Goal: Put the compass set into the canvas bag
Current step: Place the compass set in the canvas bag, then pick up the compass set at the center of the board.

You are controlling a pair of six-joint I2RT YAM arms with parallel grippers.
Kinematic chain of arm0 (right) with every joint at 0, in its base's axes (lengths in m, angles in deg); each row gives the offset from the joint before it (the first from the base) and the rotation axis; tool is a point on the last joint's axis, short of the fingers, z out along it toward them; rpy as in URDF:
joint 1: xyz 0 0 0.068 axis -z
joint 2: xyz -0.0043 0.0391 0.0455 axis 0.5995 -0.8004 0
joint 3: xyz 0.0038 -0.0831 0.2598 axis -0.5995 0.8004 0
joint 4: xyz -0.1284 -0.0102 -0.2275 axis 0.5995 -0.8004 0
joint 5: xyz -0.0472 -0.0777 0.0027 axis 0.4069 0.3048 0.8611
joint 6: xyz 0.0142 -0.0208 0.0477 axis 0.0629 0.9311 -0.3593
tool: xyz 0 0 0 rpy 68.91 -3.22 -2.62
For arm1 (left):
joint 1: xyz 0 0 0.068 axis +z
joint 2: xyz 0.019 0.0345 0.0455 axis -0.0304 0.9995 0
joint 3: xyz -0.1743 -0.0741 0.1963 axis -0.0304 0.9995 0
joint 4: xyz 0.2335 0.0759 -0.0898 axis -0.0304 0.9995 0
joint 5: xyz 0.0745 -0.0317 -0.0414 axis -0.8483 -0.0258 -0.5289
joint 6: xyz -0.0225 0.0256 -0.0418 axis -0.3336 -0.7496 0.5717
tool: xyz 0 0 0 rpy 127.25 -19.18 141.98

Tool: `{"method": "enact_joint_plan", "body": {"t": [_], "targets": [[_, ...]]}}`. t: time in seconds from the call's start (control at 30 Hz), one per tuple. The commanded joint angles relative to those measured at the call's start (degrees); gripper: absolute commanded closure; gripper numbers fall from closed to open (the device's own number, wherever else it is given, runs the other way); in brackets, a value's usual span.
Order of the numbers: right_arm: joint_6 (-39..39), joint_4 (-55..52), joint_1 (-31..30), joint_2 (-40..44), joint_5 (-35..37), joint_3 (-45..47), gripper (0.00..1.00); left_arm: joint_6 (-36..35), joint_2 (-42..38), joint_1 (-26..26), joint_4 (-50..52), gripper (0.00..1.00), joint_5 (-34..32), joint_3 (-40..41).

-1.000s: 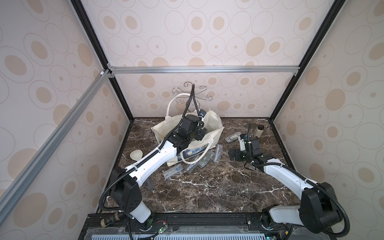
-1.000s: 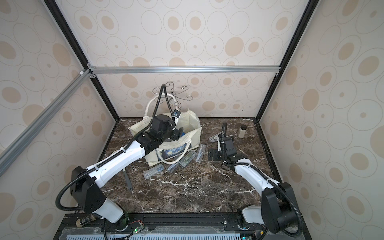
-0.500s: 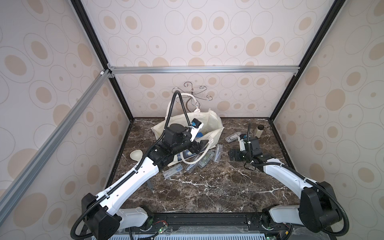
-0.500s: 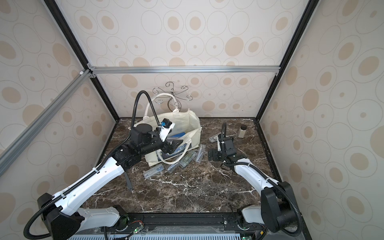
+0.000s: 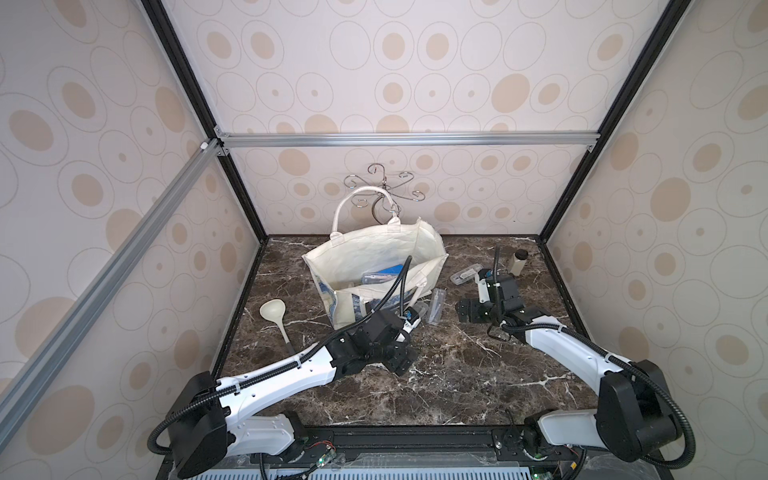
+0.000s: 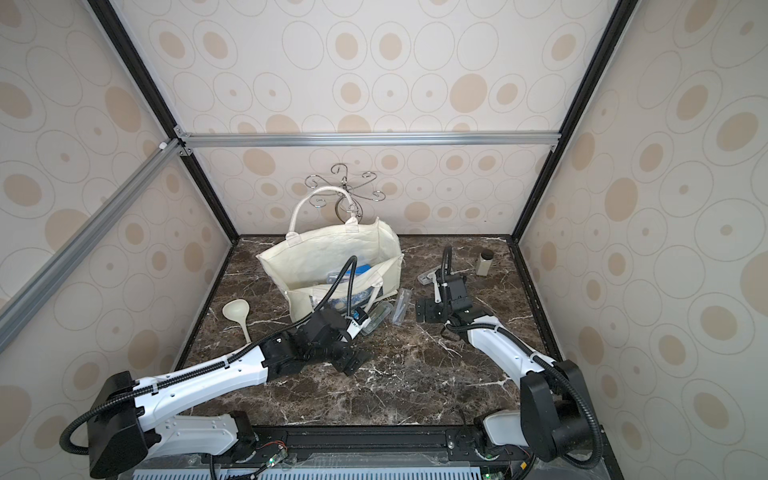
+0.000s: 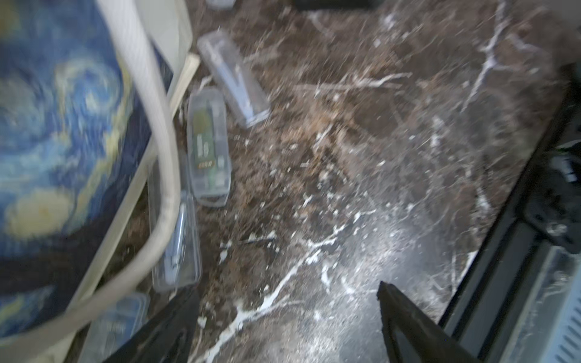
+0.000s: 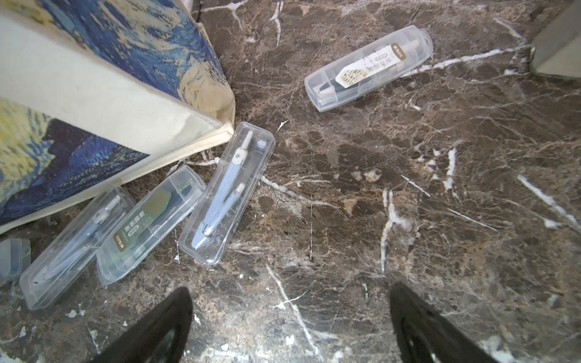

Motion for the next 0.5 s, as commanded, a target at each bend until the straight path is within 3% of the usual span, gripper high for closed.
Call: {"method": "enact_joint_plan", "body": {"t": [0.0,0.3,0.47], "targets": [[0.3,-0.2,0.4,-0.3,-0.4,-0.5,0.0,7.7,-1.2,0.0,2.9,0.12,-5.9,3.0],[0.2,0.6,0.4,-1.2,-1.5,-0.6,0.0,20.2,-14.5,0.3,-2.1,0.15,-13.0,17.2],[-0.1,1.0,0.4,-1.6,-2.4,-0.8,0.0,24.1,-19.9,3.9,-1.4,0.16,-16.6,20.6]]}}
